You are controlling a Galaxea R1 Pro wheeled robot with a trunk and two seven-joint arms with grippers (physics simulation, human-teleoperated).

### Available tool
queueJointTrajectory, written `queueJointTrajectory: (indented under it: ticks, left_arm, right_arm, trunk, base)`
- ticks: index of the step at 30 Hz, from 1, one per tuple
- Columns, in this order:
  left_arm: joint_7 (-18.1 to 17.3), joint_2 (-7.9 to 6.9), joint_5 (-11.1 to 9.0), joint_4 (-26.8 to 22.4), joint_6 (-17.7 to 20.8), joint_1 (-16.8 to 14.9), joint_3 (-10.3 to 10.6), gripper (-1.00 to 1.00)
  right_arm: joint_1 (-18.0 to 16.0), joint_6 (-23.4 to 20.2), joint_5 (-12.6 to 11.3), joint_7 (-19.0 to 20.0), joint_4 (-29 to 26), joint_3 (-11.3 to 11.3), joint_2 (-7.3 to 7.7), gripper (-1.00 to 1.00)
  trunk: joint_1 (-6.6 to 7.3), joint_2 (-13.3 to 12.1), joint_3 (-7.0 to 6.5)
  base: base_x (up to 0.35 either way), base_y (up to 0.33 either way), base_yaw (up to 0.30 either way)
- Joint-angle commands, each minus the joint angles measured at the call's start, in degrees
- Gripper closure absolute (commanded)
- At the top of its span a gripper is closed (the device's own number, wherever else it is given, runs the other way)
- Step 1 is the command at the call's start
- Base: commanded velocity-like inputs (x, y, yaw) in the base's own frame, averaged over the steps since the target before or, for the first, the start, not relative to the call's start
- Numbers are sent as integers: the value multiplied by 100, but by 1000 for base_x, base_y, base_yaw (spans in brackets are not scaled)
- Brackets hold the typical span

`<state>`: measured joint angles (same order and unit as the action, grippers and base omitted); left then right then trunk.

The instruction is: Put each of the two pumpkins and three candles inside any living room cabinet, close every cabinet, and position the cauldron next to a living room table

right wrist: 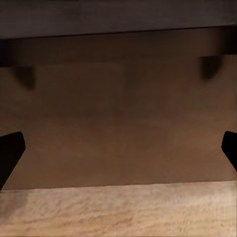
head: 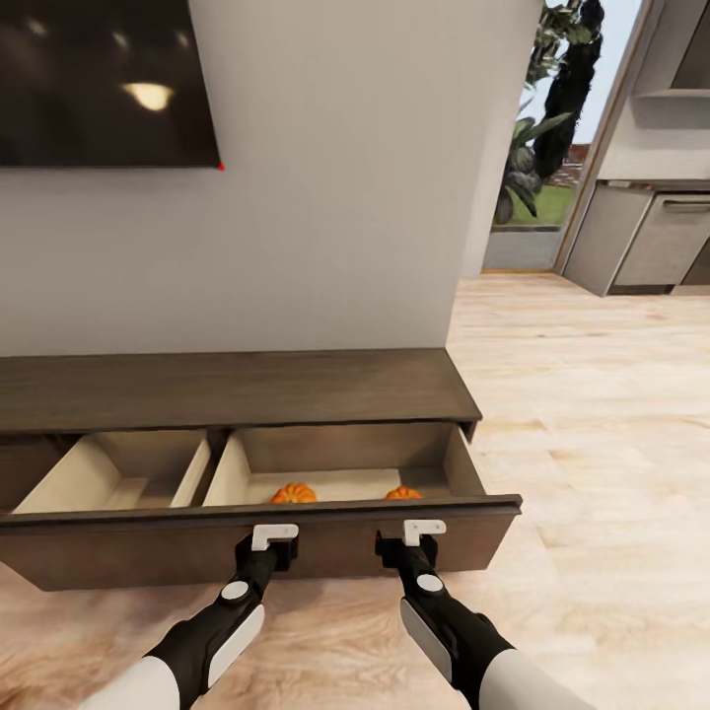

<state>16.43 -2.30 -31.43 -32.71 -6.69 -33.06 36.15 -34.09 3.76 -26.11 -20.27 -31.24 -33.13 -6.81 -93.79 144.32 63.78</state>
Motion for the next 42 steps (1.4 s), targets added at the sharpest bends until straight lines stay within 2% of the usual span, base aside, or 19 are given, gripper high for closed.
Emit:
queueJointTrajectory:
  ticks: [1,33,42]
  left_arm:
    - [36,-7,-39,-7,-25,-7,58,-100]
    - [36,-3,-39,-7,-25,-7,58,-100]
    - [36,-7,-39,-7,-33,-7,58,-100]
  right_arm:
    - [-8,37,-61,-38,3,-44,4,-100]
    - [-8,37,-61,-38,1,-44,4,-100]
    - [-9,37,-61,-38,3,-44,4,-100]
  trunk:
    - [-1,2,5]
    - [-1,2,5]
    - [-1,2,5]
  base:
    - [251,0,0]
    - [297,0,0]
    - [108,0,0]
